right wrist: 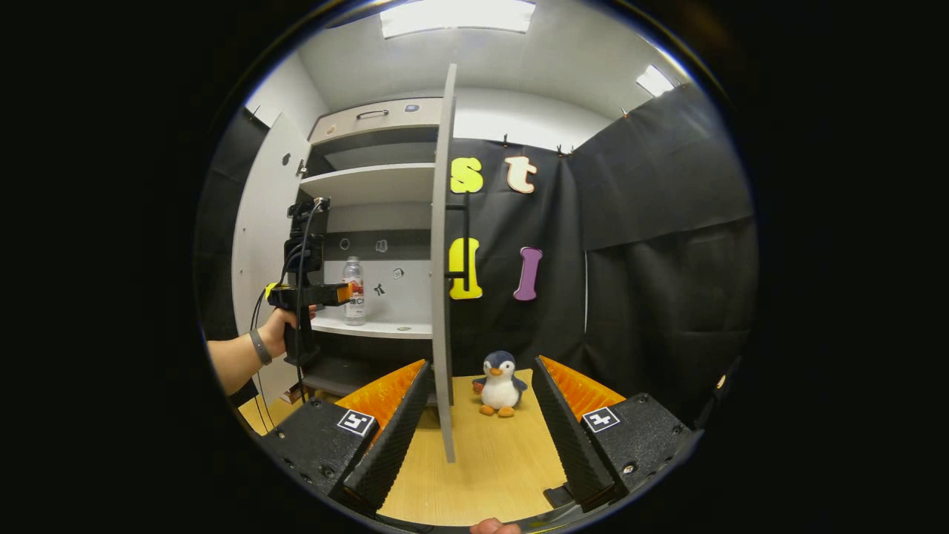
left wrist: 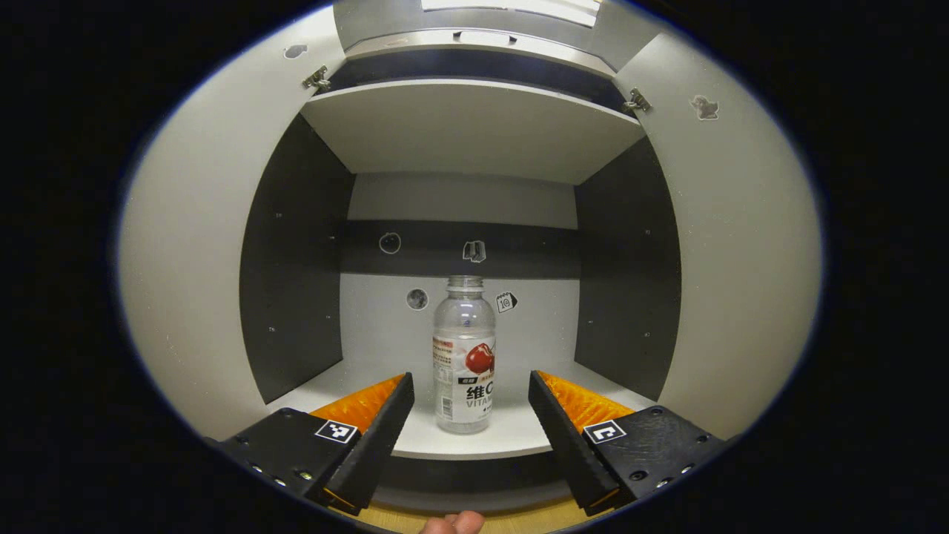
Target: Grasp the bottle in the cabinet with the left hand and place it on the coaster, then close the right door with the right hand and the left door with the left hand.
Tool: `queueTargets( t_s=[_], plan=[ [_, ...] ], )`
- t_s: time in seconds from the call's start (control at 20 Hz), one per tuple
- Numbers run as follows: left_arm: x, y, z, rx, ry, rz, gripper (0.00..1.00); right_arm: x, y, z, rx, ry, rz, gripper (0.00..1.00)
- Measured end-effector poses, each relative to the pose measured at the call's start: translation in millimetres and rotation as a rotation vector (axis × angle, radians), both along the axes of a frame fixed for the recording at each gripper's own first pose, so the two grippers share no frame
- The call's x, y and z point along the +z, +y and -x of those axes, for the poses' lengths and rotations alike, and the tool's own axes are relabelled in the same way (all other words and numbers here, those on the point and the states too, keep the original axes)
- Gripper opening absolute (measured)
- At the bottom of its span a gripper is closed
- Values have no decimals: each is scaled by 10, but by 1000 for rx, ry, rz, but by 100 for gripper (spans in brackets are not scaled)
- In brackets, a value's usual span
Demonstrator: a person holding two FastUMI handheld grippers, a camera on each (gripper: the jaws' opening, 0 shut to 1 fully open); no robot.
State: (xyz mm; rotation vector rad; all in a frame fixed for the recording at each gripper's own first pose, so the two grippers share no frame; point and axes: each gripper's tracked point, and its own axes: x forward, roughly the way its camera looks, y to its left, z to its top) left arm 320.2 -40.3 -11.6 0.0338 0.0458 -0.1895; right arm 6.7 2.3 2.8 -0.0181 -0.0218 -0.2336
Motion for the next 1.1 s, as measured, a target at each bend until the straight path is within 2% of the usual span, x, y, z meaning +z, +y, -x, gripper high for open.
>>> queueTargets(
  t_s=[0.45,0.8,1.0,1.05,1.1],
  plan=[
    [-188,-76,-636,29,-2,-58,95,-40,-133,-44,-67,10,-1,84],
    [-258,-15,-930,62,15,-36,95,-73,-199,-65,-91,21,-3,84],
    [-257,39,-960,73,30,2,94,-49,-228,-79,-99,16,3,84],
    [-242,21,-952,68,27,11,99,-44,-234,-87,-99,17,5,84],
    [-222,-3,-937,69,23,13,87,-42,-234,-83,-98,17,6,84]
  ],
)
